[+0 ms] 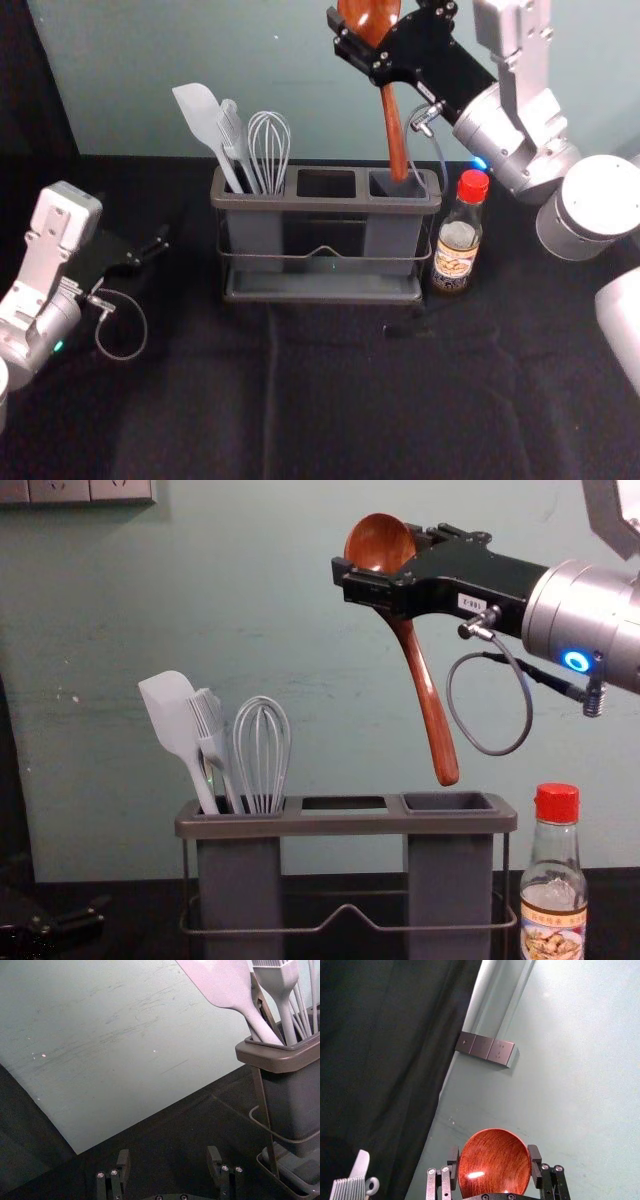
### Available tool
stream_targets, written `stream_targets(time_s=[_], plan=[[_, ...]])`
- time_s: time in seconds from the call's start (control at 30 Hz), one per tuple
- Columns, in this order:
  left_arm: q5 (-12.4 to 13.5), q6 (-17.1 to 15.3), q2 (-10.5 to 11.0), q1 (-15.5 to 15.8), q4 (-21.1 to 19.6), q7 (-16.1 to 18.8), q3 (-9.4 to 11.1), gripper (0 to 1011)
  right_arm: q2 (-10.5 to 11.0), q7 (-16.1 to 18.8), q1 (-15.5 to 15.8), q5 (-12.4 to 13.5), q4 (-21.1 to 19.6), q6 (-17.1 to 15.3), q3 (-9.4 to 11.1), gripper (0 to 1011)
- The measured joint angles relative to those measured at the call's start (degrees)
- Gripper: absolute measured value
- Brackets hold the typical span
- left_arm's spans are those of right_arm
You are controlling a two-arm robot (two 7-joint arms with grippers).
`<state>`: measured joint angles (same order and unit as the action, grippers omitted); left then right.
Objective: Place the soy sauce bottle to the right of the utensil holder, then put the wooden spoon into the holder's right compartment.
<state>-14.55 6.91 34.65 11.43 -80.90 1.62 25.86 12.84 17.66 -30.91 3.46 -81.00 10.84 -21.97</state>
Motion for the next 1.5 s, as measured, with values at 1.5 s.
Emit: stream_targets(time_s=[1.5], plan=[[0.00,0.00,0.00,0.00,0.00,0.00,0.00,1005,-2.87,-0.62,0.95,-5.22,6.42,6.62,0.94,842]])
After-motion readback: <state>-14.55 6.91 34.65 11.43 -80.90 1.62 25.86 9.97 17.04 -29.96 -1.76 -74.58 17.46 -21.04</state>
